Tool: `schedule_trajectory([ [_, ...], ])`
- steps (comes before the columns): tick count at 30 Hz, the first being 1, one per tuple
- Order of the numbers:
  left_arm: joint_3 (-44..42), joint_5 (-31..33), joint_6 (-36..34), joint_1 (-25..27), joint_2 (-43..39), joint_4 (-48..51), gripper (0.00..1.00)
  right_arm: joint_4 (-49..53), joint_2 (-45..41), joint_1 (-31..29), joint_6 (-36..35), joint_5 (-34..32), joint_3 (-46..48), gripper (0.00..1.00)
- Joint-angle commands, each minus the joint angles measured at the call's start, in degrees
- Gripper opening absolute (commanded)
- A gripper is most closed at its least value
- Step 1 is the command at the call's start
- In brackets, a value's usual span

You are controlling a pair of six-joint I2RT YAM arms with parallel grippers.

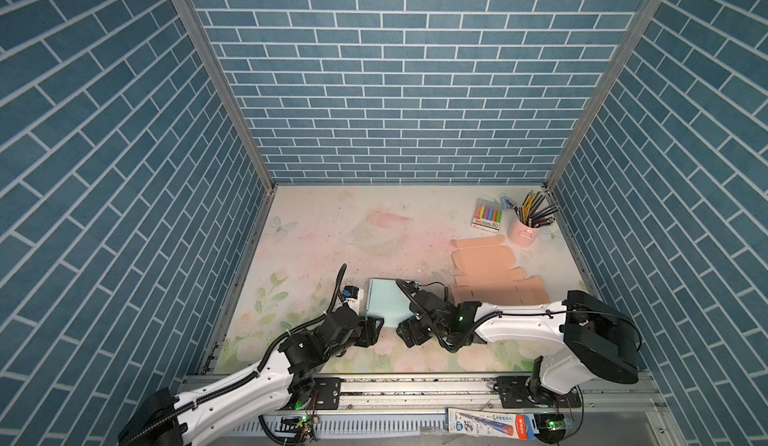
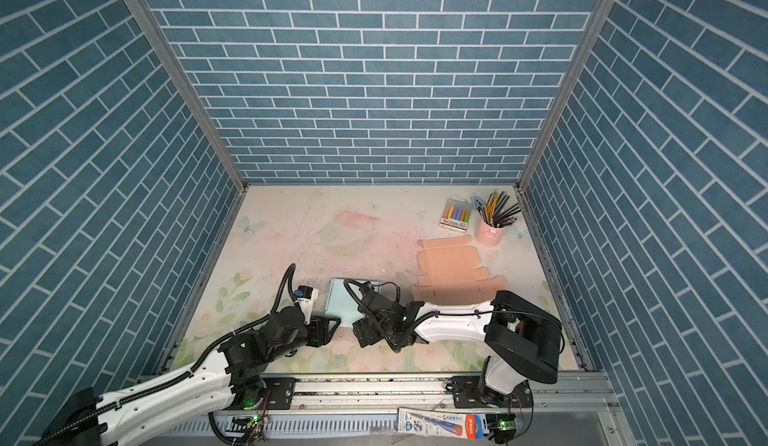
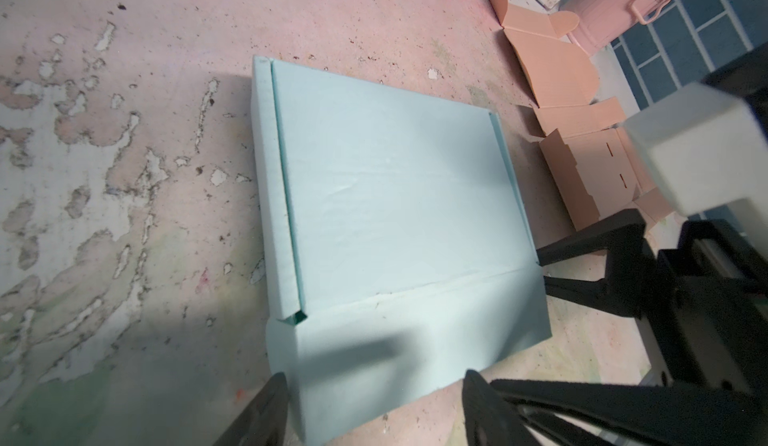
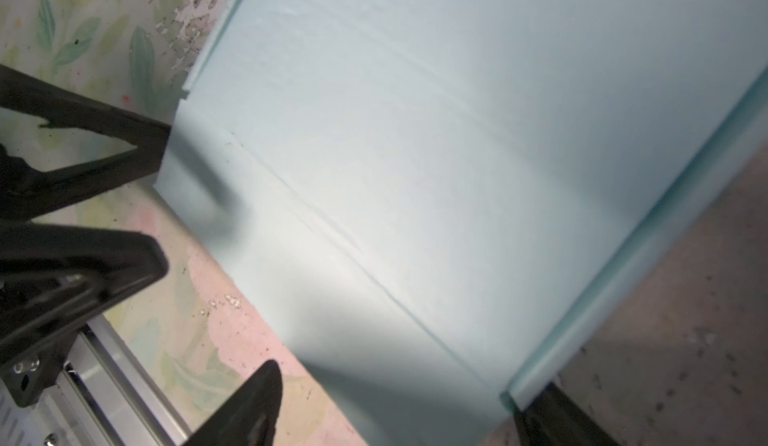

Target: Fold the paper box

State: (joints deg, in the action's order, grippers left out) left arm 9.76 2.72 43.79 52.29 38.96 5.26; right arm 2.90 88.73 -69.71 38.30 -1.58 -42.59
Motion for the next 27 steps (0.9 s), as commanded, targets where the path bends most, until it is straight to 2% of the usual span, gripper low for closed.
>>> schedule_trajectory([
  [1,-0.38,0.17,0.7,0.55,1.01,-1.47,0.67,-0.39,-1.08,-0.64,2.83,-0.92,0.13,0.86],
  [27,-1.59,0.75,0.59,0.64,-2.05,-1.01,0.66,4.75,-5.03,0.05,4.49,-2.76,1.19,0.87],
])
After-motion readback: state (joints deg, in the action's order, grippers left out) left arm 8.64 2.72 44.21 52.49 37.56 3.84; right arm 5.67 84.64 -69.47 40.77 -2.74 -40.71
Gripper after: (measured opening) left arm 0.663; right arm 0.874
